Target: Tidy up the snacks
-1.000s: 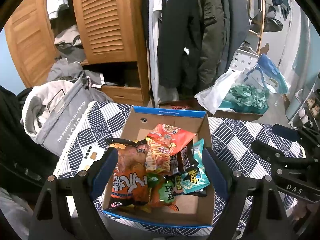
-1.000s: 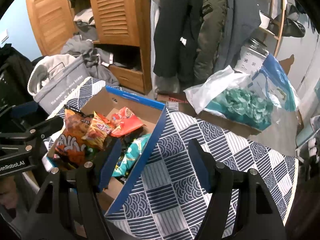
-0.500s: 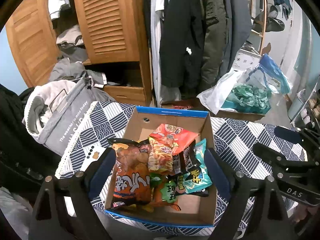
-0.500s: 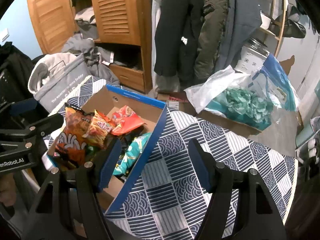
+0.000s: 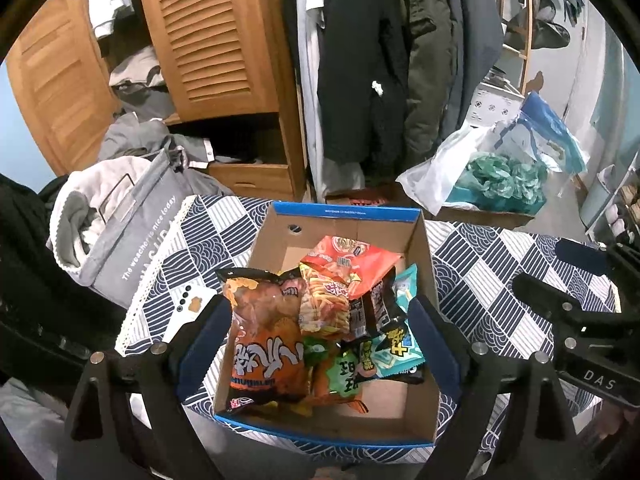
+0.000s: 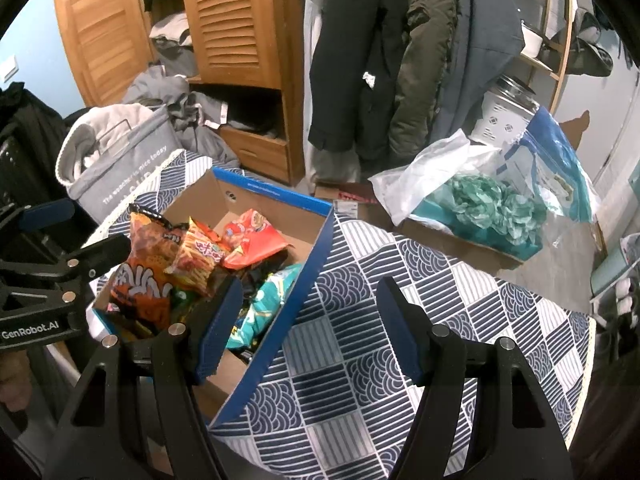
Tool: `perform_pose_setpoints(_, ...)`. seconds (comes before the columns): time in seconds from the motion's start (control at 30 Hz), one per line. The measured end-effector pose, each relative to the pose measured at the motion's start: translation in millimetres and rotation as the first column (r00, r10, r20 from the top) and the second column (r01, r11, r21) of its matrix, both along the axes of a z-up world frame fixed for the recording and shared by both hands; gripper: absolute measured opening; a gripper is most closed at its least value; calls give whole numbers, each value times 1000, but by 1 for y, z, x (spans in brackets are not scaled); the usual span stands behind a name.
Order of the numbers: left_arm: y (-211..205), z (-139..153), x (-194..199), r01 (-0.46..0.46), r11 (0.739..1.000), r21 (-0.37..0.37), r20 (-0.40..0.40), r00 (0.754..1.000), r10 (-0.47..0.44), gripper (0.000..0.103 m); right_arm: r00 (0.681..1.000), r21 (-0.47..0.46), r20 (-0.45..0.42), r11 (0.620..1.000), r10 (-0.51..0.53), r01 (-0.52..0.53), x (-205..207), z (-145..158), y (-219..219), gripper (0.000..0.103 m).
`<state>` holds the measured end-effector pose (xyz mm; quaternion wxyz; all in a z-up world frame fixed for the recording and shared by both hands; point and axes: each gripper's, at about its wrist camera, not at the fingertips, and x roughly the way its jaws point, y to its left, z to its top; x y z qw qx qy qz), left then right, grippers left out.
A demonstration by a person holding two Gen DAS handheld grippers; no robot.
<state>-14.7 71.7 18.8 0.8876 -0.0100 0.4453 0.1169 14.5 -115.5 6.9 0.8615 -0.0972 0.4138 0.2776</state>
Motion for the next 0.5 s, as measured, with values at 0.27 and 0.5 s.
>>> perform_pose_setpoints(0.27, 1, 0, 0, 1, 1000, 1, 2, 1000, -1, 91, 1000, -1, 0, 1000, -1, 1, 2, 1, 2, 69)
perform_pose_setpoints(0.5, 0, 1, -1, 3, 1000, 0, 3, 1000, -3, 91, 1000, -2, -3, 1000, 0, 0, -2, -1, 0, 69)
